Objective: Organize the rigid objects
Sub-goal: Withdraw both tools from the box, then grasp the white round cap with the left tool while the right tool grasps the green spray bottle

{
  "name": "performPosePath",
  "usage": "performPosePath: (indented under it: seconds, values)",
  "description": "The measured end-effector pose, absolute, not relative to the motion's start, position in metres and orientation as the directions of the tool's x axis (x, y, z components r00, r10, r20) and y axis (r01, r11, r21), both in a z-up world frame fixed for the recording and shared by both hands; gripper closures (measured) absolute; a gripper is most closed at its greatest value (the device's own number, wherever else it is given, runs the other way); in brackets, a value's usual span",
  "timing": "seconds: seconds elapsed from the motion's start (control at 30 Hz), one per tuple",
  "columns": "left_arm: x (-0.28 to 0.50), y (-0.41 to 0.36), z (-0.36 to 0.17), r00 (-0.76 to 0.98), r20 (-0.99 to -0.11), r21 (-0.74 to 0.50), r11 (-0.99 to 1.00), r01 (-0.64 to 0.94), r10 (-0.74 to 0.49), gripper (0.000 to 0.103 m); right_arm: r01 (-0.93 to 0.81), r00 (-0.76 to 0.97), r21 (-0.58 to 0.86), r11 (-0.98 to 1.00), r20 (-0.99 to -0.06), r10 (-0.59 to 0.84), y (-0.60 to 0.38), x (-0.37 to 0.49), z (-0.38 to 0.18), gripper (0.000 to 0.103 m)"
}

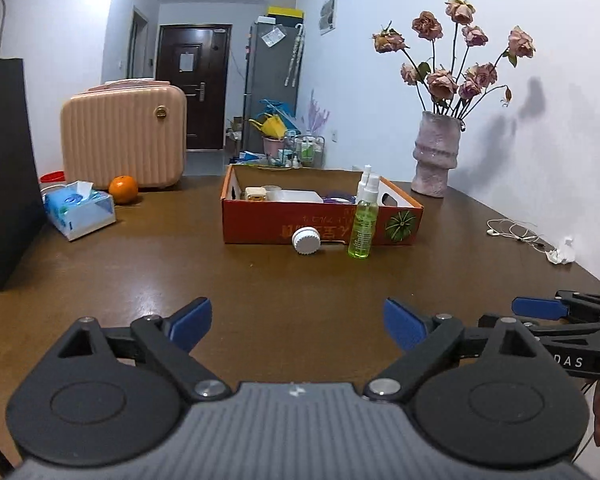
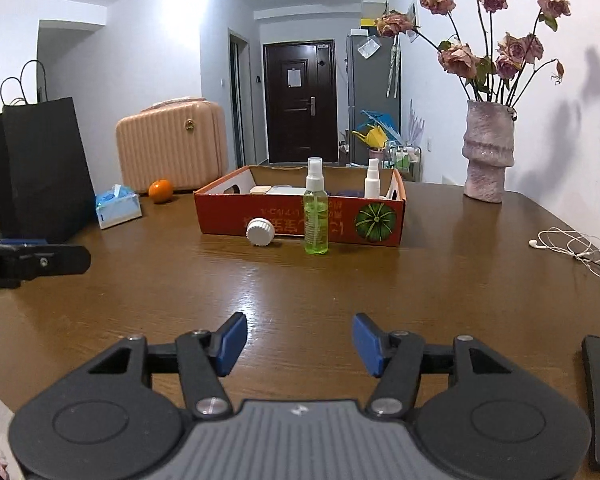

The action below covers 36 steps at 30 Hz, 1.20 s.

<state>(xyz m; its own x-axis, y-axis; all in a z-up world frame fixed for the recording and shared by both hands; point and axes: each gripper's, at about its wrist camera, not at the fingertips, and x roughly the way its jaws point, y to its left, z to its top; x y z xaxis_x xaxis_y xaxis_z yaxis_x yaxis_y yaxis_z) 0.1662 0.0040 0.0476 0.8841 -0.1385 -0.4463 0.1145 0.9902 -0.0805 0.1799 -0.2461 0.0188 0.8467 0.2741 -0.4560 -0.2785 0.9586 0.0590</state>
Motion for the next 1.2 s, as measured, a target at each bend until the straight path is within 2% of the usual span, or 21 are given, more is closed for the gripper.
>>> performPosePath:
  seconds: [0.23, 0.5, 0.6, 0.67, 0.9, 1.1, 1.2]
  values:
    - [0.154, 0.001, 0.040, 0.880, -0.457, -0.083, 0.991, 0.101, -0.128, 0.008, -0.280, 0.847, 0.067, 0.958, -0.453, 0.279, -0.246, 0.176, 0.015, 0.045]
    - [0.189, 0.000, 0.030, 0.857, -0.496, -0.104, 0.990, 0.098, -0.137, 0.010, -0.257, 0.843, 0.079, 0.963, -0.469, 0.264, -0.248, 0.212, 0.009, 0.045]
    - [0.221, 0.002, 0.028, 0.835, -0.520, -0.148, 0.982, 0.119, -0.179, 0.019, -0.262, 0.844, 0.066, 0.963, -0.467, 0.262, -0.245, 0.239, 0.012, 0.045]
    - [0.247, 0.002, 0.028, 0.820, -0.529, -0.188, 0.973, 0.136, -0.217, 0.031, -0.273, 0.846, 0.057, 0.960, -0.461, 0.268, -0.242, 0.259, 0.016, 0.045]
    - [0.351, -0.007, 0.024, 0.754, -0.585, -0.231, 0.952, 0.199, -0.299, 0.035, -0.309, 0.861, 0.036, 0.951, -0.413, 0.295, -0.223, 0.343, 0.032, 0.046]
    - [0.439, -0.008, 0.002, 0.673, -0.671, -0.267, 0.948, 0.175, -0.313, 0.044, -0.325, 0.855, 0.058, 0.944, -0.408, 0.319, -0.211, 0.405, 0.031, 0.046]
    - [0.460, -0.005, -0.006, 0.648, -0.685, -0.302, 0.939, 0.162, -0.332, 0.057, -0.328, 0.855, 0.061, 0.943, -0.406, 0.323, -0.207, 0.422, 0.026, 0.049]
